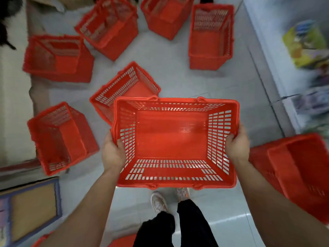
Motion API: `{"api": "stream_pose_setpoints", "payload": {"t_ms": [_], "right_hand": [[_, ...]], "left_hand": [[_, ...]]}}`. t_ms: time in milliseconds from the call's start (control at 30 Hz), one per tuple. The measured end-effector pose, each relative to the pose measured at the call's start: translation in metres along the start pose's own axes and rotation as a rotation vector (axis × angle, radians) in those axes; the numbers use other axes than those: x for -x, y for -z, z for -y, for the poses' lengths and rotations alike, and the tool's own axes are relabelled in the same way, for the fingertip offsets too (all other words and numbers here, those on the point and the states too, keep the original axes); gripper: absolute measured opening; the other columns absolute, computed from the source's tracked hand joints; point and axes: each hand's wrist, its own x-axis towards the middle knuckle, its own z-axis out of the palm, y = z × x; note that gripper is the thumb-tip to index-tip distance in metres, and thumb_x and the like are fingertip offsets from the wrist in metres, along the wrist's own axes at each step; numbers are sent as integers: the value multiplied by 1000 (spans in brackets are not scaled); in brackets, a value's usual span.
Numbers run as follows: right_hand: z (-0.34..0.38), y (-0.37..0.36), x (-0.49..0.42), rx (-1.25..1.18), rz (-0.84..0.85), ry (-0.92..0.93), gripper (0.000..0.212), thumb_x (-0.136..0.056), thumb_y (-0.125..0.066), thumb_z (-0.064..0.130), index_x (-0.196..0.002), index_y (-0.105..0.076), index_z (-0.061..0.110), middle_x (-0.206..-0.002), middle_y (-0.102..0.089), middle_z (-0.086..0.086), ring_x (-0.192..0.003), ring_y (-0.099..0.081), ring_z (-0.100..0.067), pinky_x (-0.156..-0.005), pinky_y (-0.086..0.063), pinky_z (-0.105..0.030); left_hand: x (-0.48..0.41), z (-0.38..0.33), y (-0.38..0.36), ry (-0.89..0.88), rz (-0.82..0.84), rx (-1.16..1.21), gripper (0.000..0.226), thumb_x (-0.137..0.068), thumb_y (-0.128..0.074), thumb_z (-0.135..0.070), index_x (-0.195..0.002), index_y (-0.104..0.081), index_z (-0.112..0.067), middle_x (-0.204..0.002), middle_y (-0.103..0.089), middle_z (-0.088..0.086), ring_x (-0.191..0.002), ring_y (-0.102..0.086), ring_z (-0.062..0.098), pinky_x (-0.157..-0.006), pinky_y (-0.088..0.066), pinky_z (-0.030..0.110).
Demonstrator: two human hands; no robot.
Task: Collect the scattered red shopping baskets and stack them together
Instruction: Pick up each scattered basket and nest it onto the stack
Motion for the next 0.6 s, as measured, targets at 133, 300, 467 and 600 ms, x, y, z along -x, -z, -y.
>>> {"api": "stream_pose_setpoints", "payload": {"t_ms": [133,300,467,600], "right_hand": [[-33,94,16,-32,-201,-131,53,-86,-49,-3,-139,-49,7,-125,-62,-20,-114,-58,-39,-98,-43,-41],[-96,185,47,-29,-373,-382,58,-89,-51,5,-146,-40,5,-131,-57,-26,-119,-54,-42,-102,-42,-45],[-168,262,81,-71,-582,-590,61,-88,-49,6,-148,-39,14,-125,-61,-24,-111,-58,-42,-94,-46,-45],[-235,317,103,-103,-712,-684,63,-85,-46,4,-146,-41,20,-124,-62,-20,-109,-59,-40,-90,-48,-45]], "left_hand": [[18,-94,-22,-143,163,-6,51,-96,-50,-5,-146,-43,-2,-141,-54,21,-131,-51,35,-114,-36,42],[53,-201,-80,-419,298,-43,47,-90,-56,0,-138,-52,-4,-129,-63,21,-118,-59,37,-98,-42,35],[111,-287,-156,-631,509,-112,44,-93,-54,-5,-137,-52,-9,-124,-65,18,-112,-61,39,-93,-46,43],[177,-343,-225,-738,627,-95,47,-94,-56,-7,-139,-48,-16,-121,-68,14,-109,-64,37,-91,-48,42]]}}
